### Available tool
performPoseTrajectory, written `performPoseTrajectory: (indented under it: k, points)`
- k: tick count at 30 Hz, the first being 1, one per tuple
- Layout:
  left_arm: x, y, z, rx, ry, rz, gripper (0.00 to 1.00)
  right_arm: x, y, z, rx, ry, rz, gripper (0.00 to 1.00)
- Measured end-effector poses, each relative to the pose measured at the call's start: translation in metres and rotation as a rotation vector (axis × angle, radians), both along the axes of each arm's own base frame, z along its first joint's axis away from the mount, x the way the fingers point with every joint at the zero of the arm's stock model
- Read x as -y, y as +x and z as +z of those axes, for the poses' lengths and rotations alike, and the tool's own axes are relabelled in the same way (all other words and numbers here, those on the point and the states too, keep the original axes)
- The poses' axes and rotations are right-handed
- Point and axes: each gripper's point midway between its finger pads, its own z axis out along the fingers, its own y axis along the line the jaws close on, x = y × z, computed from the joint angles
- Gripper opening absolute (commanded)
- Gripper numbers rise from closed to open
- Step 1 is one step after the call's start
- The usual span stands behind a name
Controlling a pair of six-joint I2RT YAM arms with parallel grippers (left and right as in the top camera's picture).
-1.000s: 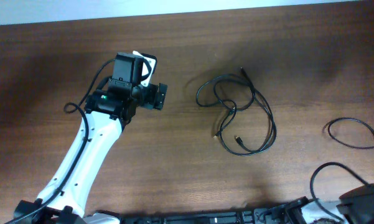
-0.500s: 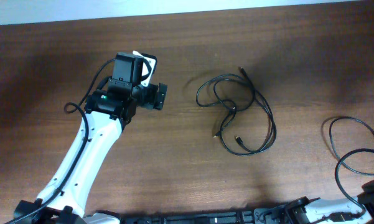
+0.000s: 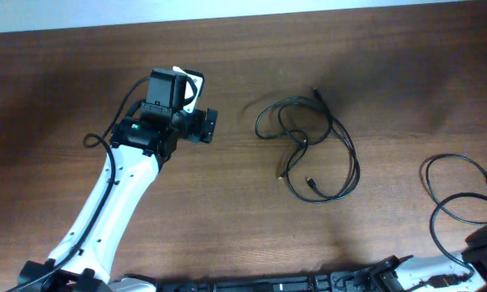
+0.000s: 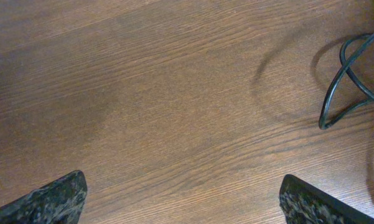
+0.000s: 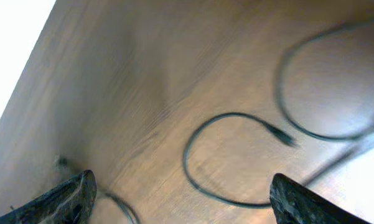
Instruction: Untangle cables
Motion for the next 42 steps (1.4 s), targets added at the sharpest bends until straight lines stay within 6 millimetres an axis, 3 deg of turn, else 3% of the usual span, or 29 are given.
performPoseTrajectory:
  k: [11,19,22,28,32,42]
  points:
    - [0.0,0.0,0.0,0.0,0.0,0.0,0.99,-0.145,0.096,-0.071,-0.044,-0.024,0.672,0.9]
    - [0.0,0.0,0.0,0.0,0.0,0.0,0.99,-0.249,0.15,-0.119,0.048,-0.14,1.017,0.9]
    - [0.0,0.0,0.0,0.0,0.0,0.0,0.99,-0.284,0.165,-0.131,0.108,-0.192,1.107,0.9]
    - [0.0,0.0,0.0,0.0,0.0,0.0,0.99,-0.343,0.166,-0.147,0.153,-0.212,1.248,0.9]
    - [0.0,0.0,0.0,0.0,0.0,0.0,0.99,-0.365,0.162,-0.153,0.164,-0.213,1.301,0.89]
    - [0.0,0.0,0.0,0.0,0.0,0.0,0.99,-0.37,0.146,-0.178,0.13,-0.184,1.313,0.84]
